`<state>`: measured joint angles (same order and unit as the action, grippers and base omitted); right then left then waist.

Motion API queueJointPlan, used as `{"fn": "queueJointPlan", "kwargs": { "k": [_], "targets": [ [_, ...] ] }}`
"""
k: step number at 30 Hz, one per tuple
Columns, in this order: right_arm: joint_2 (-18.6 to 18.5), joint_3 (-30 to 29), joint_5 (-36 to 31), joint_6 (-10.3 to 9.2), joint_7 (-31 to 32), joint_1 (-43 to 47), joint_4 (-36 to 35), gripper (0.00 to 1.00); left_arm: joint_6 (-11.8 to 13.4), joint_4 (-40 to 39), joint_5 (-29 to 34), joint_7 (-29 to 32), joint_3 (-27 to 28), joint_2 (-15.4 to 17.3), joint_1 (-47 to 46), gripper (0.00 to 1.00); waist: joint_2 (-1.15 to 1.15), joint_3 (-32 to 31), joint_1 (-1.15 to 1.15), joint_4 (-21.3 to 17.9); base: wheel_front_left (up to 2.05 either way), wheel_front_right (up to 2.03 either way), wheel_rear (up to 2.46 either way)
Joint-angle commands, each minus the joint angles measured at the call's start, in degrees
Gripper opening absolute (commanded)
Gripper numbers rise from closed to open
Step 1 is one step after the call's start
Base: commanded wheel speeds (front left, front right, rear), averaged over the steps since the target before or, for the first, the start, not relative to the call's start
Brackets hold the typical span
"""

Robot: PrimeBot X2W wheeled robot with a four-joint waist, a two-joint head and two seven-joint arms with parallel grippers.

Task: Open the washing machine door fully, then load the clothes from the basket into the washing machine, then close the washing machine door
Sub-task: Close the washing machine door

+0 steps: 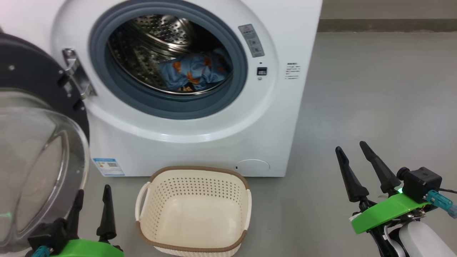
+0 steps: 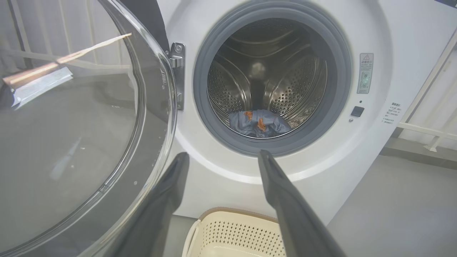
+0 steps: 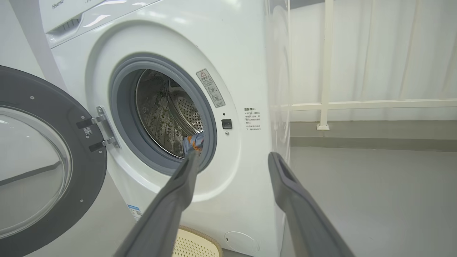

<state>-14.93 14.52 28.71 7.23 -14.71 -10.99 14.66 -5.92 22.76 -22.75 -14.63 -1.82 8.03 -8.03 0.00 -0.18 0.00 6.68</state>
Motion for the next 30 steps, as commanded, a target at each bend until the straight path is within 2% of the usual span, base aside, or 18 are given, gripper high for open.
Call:
{"fn": "queueJointPlan", "kwargs": {
  "k": [1,18,30],
  "targets": [
    [-0.6,1.0,0.3,0.25,-0.3,0.2,-1.1,1.00,0.3,-1.0,-0.3,-0.4,1.7,1.3,-1.5,1.00,0.00,-0.6,0.00,2.5,0.00,0.00,0.00],
    [0.4,2.1,1.1,0.25,-0.3,0.5,-0.8,1.00,2.0,-2.0,0.2,0.1,0.4,1.7,-1.0,1.00,0.00,-1.6,0.00,13.8,0.00,0.00,0.00],
    [1.1,2.3,1.2,0.25,-0.3,0.5,-0.7,1.00,2.4,-2.8,-0.2,0.1,0.0,1.8,-0.9,1.00,0.00,-1.1,0.00,18.1,0.00,0.00,0.00]
  ]
}}
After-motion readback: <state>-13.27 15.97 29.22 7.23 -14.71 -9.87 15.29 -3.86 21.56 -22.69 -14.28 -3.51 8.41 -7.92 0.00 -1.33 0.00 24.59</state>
